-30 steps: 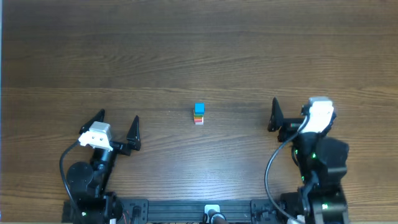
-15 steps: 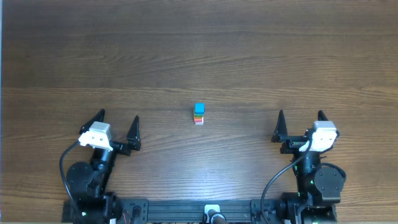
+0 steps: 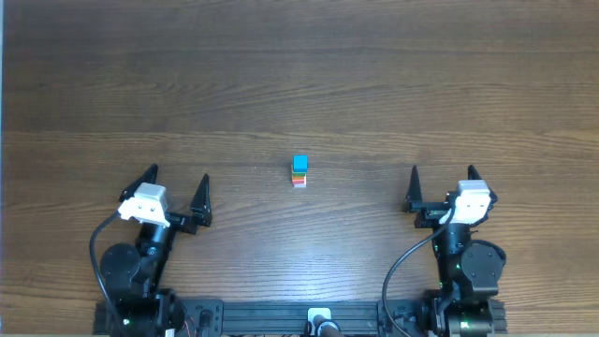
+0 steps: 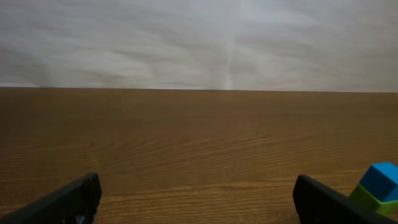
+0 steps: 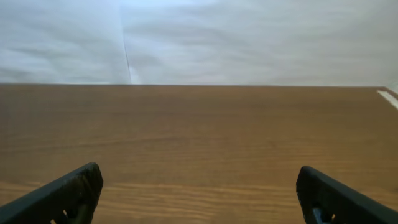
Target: Stack Cubes
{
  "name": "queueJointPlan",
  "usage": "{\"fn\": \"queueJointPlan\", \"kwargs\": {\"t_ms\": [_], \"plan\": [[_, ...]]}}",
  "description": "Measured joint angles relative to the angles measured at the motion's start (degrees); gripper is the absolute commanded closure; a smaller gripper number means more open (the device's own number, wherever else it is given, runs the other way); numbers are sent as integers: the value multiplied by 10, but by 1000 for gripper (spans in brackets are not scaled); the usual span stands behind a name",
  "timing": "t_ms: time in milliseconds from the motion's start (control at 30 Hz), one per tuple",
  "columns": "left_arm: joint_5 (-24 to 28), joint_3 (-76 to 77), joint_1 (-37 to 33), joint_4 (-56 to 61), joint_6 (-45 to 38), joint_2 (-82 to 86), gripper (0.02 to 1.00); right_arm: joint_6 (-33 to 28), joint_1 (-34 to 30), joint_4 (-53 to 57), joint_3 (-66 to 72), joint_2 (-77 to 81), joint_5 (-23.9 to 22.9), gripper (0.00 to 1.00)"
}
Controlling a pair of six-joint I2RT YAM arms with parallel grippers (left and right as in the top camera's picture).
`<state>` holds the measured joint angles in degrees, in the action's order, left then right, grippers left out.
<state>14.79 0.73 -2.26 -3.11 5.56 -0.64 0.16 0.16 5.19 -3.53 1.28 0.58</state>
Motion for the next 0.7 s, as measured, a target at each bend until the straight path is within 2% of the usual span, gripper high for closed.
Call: {"fn": "queueJointPlan", "kwargs": {"t_ms": [233,700], "plan": [[0,0,0,0,0,0,18,-2,0,-26,18,-4,0,7],[0,0,0,0,0,0,18,-2,0,-9,28,-4,0,7]]}}
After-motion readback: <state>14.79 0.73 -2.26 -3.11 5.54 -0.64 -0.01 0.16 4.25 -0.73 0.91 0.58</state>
